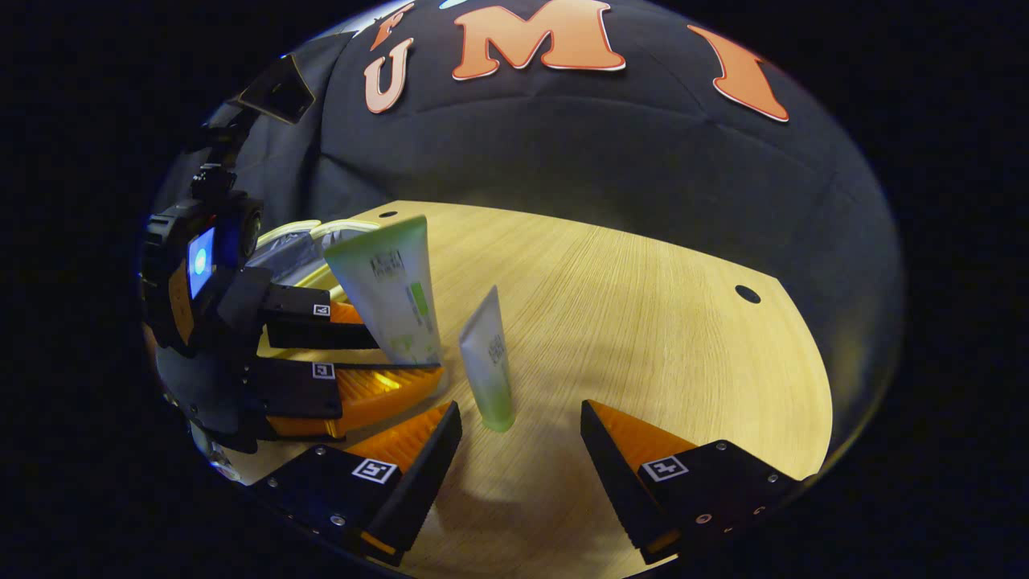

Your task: First open the suitcase, pack the skin care products into it, and then close the suitcase.

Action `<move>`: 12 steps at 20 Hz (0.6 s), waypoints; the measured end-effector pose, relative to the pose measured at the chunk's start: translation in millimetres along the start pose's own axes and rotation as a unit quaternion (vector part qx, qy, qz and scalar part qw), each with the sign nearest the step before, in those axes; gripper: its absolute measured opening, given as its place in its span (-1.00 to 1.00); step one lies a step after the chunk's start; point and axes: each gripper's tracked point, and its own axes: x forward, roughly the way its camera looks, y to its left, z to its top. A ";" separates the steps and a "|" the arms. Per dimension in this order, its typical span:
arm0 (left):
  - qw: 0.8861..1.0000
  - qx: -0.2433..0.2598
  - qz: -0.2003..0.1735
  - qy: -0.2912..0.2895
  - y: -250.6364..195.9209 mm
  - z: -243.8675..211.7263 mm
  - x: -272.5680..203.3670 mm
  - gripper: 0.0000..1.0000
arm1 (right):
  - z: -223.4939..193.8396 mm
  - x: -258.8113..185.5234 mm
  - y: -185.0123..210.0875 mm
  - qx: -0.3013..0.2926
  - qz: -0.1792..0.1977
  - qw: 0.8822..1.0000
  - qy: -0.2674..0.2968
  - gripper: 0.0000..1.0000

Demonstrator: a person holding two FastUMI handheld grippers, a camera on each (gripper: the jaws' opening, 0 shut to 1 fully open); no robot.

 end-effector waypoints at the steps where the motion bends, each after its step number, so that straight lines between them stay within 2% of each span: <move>1: 1.000 -0.001 0.001 0.001 2.6 -1.6 2.9 -0.03 | -2.8 6.0 1.8 0.009 0.007 1.000 0.005 0.87; 3: 1.000 -0.013 0.007 0.007 8.3 -2.4 2.4 -0.03 | -0.3 13.4 4.6 0.023 0.016 1.000 0.002 0.78; 4: 1.000 -0.022 0.011 0.007 11.4 2.0 -0.8 -0.10 | 1.4 17.3 7.0 0.028 0.020 0.999 0.000 0.65; 5: 0.999 -0.030 0.015 0.002 13.2 6.9 -6.6 -0.10 | 0.9 20.0 7.4 0.033 0.022 0.999 0.001 0.59; 8: 0.999 -0.035 0.031 -0.013 26.0 27.1 -21.7 -0.10 | -3.1 25.8 9.6 0.042 0.023 0.999 0.012 0.19; 11: 0.998 -0.034 0.043 -0.020 33.9 41.6 -36.0 -0.10 | 0.2 24.1 11.1 0.038 0.014 0.999 0.004 -0.02; 12: 0.998 -0.032 0.049 -0.023 37.2 47.0 -43.5 -0.10 | 4.6 23.0 9.4 0.037 0.007 0.999 0.000 -0.16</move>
